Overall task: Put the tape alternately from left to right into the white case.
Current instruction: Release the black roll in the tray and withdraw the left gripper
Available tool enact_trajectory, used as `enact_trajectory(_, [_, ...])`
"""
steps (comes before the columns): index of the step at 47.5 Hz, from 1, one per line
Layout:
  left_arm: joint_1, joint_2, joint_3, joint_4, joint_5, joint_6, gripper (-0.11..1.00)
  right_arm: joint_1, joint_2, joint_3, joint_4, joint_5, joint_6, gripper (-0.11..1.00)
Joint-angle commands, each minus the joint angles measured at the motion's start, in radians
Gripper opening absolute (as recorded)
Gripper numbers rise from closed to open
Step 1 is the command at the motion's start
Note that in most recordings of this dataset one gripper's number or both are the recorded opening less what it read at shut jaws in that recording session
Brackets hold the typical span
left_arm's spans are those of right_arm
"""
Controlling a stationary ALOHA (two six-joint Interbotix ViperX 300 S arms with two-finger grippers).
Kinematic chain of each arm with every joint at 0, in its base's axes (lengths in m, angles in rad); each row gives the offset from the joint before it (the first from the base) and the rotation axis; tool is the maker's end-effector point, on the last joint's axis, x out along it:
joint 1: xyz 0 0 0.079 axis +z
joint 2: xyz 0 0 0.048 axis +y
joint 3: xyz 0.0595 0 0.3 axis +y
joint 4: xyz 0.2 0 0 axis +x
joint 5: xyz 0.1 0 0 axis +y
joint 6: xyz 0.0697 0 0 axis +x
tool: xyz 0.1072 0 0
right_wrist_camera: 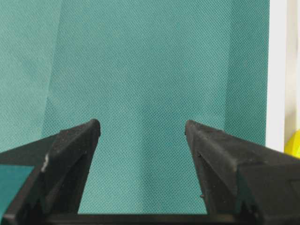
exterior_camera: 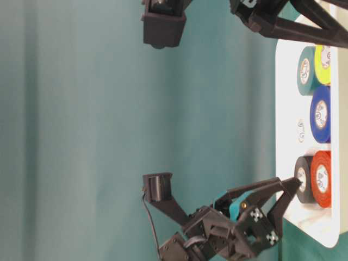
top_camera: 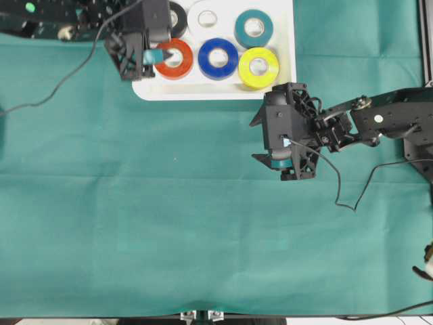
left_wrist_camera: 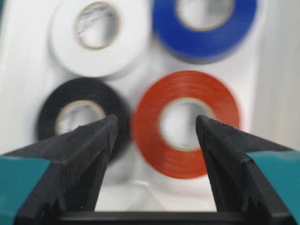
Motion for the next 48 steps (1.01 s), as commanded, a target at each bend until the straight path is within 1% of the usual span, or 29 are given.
enact_trajectory(1, [-0.029,-0.052,0.023,-0.002,-0.002,-0.002,0.97,0.003,-0.02,-0.009,0.003,-0.006,0.002,0.82])
enact_trajectory(16, [-0.11,-0.127,0.078,-0.003,-0.003,-0.003,0.97,0.003,-0.021,-0.009,0.003,-0.006,0.002,0.82])
enact_trajectory(22, [-0.146,-0.144,0.098,-0.003,-0.003,-0.018,0.97,0.003,-0.021,-0.011,0.002,-0.006,0.002,0.82])
enact_trajectory(29, [-0.189,-0.153,0.118,-0.005,-0.003,-0.055,0.97,0.003,-0.021,-0.011,0.002,-0.006,0.002,0.82])
enact_trajectory(34, [-0.224,-0.153,0.13,-0.005,-0.003,-0.104,0.97,0.003,-0.021,-0.011,0.003,-0.006,0.002,0.82])
enact_trajectory(48, [-0.305,-0.155,0.153,-0.005,-0.003,-0.202,0.97,0.003,-0.021,-0.009,0.003,-0.006,0.002,0.82])
